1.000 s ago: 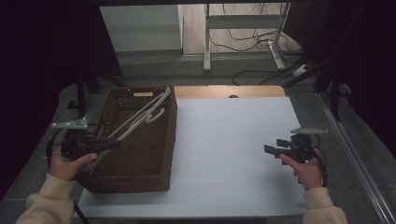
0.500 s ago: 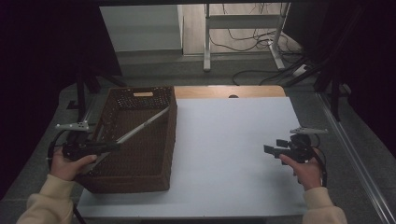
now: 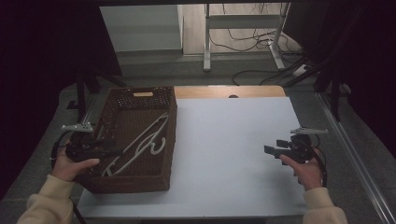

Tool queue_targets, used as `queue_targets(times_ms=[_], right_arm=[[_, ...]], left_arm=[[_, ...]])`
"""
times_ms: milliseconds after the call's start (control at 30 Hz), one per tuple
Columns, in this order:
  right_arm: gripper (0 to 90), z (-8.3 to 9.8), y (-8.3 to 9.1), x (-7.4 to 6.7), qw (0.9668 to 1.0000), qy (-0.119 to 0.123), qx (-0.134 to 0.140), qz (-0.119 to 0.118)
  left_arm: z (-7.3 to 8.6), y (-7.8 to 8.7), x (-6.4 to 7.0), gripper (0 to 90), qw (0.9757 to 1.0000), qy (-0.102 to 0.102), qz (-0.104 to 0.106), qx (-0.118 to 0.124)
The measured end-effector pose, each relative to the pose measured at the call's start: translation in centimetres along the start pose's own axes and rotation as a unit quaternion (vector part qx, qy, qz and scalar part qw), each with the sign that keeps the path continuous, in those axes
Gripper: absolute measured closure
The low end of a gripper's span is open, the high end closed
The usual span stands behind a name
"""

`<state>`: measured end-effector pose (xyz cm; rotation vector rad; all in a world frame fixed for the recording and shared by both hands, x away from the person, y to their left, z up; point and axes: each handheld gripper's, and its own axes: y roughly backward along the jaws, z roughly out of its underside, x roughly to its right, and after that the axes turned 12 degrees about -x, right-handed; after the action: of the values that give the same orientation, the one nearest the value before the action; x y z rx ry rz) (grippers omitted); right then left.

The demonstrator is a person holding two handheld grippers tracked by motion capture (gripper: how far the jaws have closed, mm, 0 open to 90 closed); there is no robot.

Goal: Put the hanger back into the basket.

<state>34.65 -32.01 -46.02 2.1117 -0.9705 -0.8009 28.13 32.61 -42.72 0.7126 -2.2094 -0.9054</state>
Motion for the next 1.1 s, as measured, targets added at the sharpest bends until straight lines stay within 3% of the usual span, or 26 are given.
queue_targets(times_ms=[200, 400, 467, 567, 767, 1100], right_arm=[[28.3, -0.2, -0.1, -0.2, 1.0, 0.003, 0.002, -0.003], [28.3, -0.3, -0.2, -0.1, 0.9999, 0.009, 0.005, -0.009], [28.3, -0.4, -0.3, -0.1, 0.9999, 0.009, 0.006, -0.011], [28.6, -0.4, -0.2, -0.1, 0.9997, 0.017, 0.016, -0.007], [28.1, -0.5, -0.1, -0.6, 0.9988, 0.038, 0.017, -0.027], [27.6, -0.2, 0.6, -2.8, 0.9947, 0.09, 0.018, -0.047]], left_arm=[[-0.6, 0.0, 1.7, 26.9, 0.9994, -0.007, -0.026, 0.02], [-1.5, -1.1, 3.5, 26.1, 0.9958, 0.007, -0.09, 0.016], [-1.8, -1.4, 3.9, 25.7, 0.995, 0.007, -0.097, 0.02], [-2.2, -2.0, 4.6, 24.8, 0.9952, 0.002, -0.094, 0.028], [-2.5, -3.4, 6.2, 23.2, 0.995, -0.009, -0.095, 0.029], [-0.9, -3.8, 8.5, 22.8, 0.9941, -0.022, -0.096, 0.046]])
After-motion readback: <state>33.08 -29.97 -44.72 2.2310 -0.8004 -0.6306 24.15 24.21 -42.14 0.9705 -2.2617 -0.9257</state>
